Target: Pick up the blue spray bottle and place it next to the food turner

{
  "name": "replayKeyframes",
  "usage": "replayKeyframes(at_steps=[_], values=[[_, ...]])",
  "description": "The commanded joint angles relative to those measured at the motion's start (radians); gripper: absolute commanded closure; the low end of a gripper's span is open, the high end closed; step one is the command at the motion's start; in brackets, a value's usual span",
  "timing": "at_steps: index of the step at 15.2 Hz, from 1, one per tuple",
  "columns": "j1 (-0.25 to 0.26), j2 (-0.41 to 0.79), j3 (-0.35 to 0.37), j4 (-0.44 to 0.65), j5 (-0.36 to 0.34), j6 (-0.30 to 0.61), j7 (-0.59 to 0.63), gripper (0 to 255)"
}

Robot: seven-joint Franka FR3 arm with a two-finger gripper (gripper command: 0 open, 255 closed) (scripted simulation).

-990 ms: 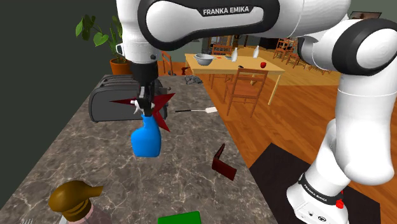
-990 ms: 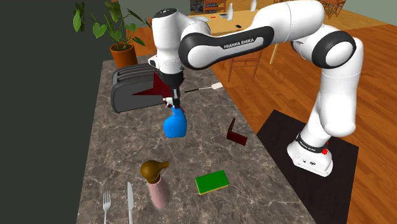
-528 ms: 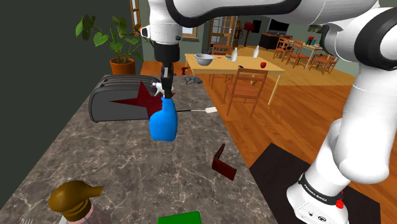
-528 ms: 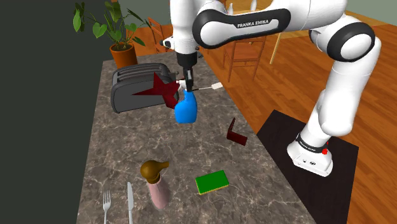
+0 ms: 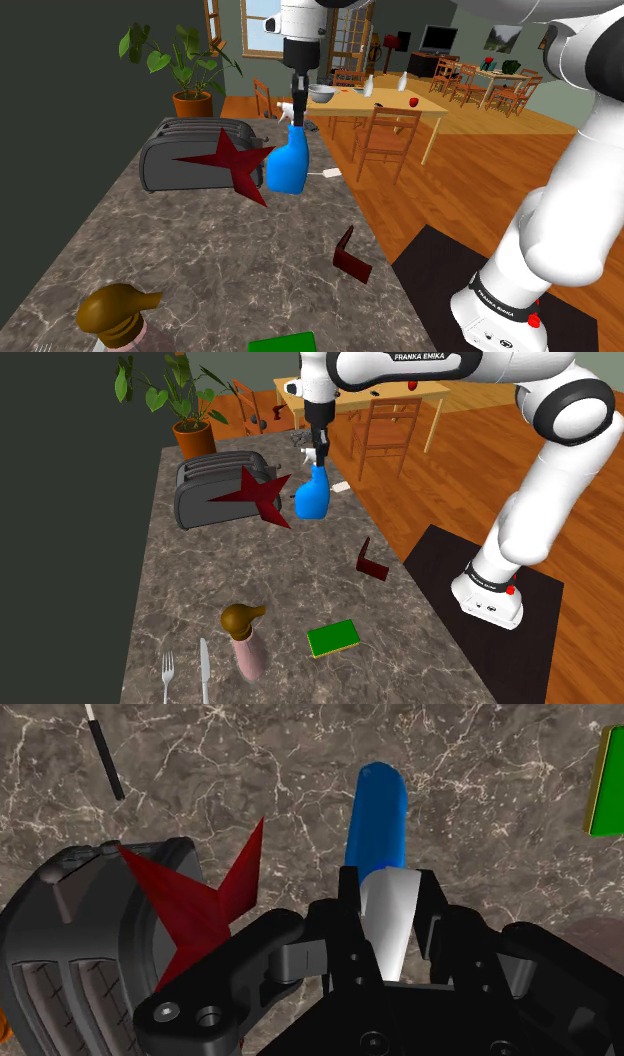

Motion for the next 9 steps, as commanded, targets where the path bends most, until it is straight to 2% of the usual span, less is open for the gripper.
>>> replayKeyframes(at_steps=[1,9], values=[[-0.022,-0.031,-0.019,-0.003,0.009,-0.027,-0.043,255],[-0.107,-0.085,-0.107,0.056,0.018,-0.139,-0.216,255]])
